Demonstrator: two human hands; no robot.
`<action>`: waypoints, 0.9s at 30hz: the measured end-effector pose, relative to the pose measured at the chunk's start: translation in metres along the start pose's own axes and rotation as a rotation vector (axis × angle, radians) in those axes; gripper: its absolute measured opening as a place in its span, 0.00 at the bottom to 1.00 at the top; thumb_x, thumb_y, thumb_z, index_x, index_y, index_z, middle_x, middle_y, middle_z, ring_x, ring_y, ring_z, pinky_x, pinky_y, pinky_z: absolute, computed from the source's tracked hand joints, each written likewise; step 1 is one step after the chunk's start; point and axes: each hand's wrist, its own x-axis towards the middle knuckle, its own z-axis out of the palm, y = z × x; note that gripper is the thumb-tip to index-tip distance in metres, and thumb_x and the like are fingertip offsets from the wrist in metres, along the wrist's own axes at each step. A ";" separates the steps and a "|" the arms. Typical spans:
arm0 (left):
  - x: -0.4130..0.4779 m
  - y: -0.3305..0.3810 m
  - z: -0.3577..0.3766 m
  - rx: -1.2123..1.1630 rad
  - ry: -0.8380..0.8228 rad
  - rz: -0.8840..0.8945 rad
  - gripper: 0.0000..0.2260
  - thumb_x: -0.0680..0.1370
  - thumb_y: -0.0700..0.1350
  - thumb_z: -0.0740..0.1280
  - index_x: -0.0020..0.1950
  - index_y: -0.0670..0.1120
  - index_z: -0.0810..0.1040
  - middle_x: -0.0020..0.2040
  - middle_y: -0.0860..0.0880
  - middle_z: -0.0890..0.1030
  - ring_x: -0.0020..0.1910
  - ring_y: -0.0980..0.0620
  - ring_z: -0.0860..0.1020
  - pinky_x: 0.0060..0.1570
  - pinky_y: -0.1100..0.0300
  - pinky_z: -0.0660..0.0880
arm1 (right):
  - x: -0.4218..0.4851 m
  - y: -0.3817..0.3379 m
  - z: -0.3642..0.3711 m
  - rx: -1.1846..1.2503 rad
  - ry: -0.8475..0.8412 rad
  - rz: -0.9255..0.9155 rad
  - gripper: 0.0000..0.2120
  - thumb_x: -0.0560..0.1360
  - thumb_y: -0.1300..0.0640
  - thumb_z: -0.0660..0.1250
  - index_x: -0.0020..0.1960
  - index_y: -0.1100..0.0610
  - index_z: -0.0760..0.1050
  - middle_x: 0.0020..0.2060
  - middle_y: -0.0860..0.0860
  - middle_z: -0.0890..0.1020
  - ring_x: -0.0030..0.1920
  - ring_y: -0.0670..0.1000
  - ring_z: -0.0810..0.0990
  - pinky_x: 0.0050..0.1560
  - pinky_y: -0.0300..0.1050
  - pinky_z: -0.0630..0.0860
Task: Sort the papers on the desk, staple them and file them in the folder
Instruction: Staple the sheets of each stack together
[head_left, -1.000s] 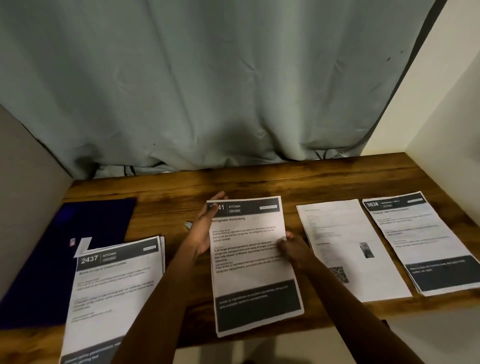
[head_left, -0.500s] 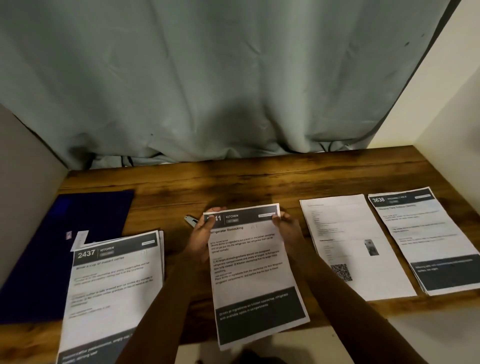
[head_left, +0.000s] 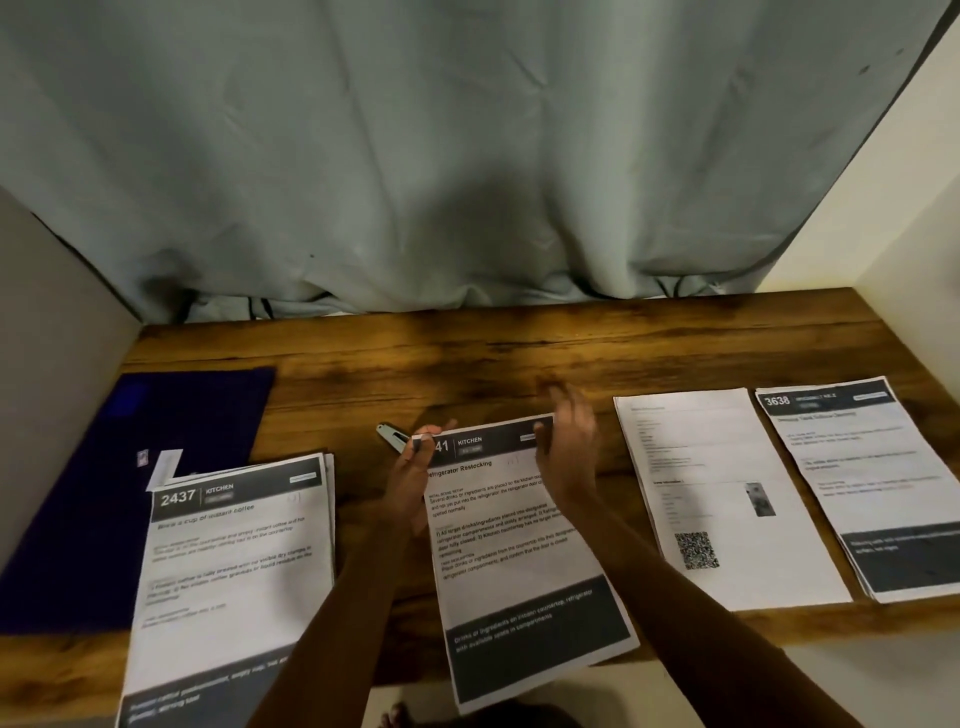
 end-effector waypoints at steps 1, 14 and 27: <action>-0.001 0.000 0.002 0.001 0.006 -0.001 0.09 0.82 0.47 0.56 0.59 0.47 0.72 0.57 0.48 0.81 0.57 0.40 0.79 0.58 0.38 0.74 | -0.001 -0.003 0.003 -0.098 -0.002 -0.154 0.23 0.78 0.57 0.63 0.72 0.55 0.65 0.72 0.54 0.66 0.74 0.56 0.60 0.72 0.55 0.57; -0.014 -0.009 -0.014 0.003 0.034 0.026 0.10 0.82 0.47 0.57 0.59 0.45 0.72 0.60 0.45 0.80 0.53 0.43 0.81 0.43 0.49 0.81 | 0.014 -0.001 0.007 -0.169 -0.310 -0.336 0.10 0.80 0.53 0.58 0.57 0.50 0.77 0.53 0.47 0.82 0.57 0.47 0.78 0.74 0.50 0.42; -0.028 -0.008 -0.050 0.061 0.074 0.080 0.12 0.82 0.45 0.57 0.61 0.44 0.75 0.53 0.41 0.81 0.45 0.44 0.82 0.38 0.53 0.81 | 0.025 0.008 0.029 -0.149 -0.457 -0.184 0.07 0.77 0.58 0.64 0.50 0.51 0.80 0.48 0.47 0.83 0.51 0.47 0.79 0.67 0.51 0.67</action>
